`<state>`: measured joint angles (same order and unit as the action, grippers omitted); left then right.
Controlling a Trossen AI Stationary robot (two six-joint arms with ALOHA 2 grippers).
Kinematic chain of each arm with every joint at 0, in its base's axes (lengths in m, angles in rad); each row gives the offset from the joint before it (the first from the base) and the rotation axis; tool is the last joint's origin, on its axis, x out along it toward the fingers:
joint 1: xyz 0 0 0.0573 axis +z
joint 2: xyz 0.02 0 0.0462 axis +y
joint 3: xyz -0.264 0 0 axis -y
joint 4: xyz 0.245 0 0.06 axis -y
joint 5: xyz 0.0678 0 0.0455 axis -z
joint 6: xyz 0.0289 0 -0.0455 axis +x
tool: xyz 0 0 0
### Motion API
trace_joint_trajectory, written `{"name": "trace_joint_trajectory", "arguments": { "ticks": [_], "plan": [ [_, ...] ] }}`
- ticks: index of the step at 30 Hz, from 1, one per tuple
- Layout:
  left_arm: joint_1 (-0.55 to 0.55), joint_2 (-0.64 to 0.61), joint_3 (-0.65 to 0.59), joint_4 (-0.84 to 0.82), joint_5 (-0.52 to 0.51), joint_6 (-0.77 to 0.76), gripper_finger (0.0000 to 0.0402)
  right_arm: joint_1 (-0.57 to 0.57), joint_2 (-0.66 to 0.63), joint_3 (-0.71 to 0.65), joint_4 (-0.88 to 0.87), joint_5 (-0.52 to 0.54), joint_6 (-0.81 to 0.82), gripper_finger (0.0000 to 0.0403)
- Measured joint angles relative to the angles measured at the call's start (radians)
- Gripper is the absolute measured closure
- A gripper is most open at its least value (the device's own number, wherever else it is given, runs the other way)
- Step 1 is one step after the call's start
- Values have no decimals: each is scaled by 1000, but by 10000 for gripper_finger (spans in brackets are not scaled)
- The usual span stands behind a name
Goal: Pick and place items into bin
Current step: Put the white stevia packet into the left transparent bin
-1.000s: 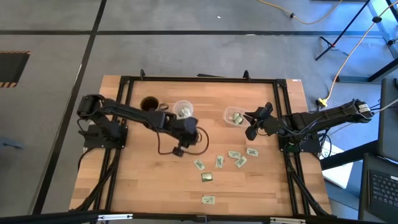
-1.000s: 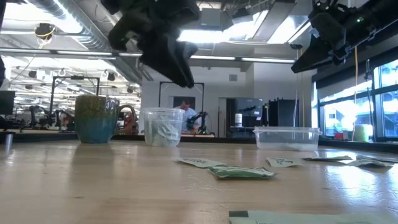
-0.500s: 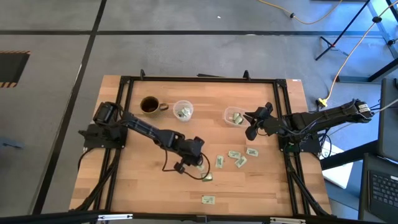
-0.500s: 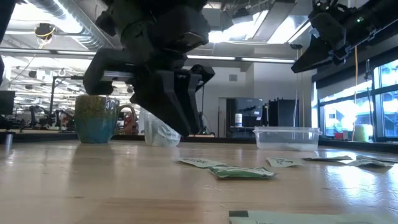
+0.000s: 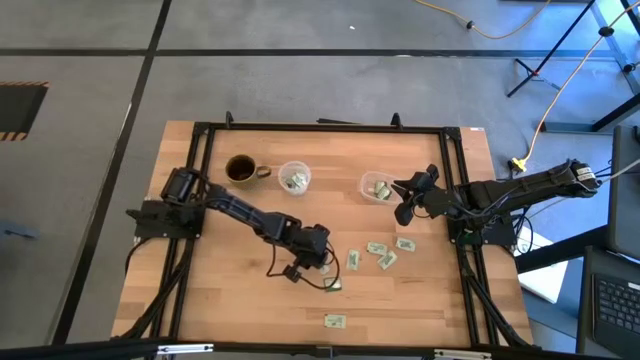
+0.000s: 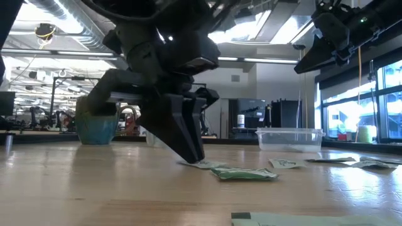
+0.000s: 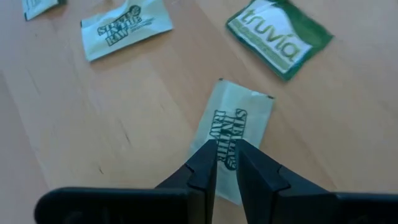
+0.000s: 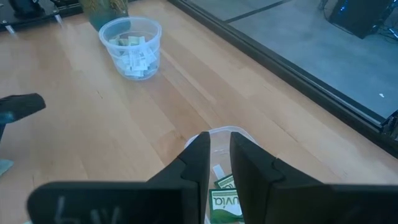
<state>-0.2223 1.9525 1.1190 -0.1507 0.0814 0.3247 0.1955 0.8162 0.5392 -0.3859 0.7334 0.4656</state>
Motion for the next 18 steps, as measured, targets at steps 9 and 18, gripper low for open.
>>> {"name": "trace_joint_trajectory", "arguments": {
  "ticks": [9,18],
  "plan": [
    [8,3,1,-11,-3,0,355,0,0,0,0,0,0,336],
    [8,9,3,-22,4,1,399,0,0,0,0,0,0,336]
  ]
}}
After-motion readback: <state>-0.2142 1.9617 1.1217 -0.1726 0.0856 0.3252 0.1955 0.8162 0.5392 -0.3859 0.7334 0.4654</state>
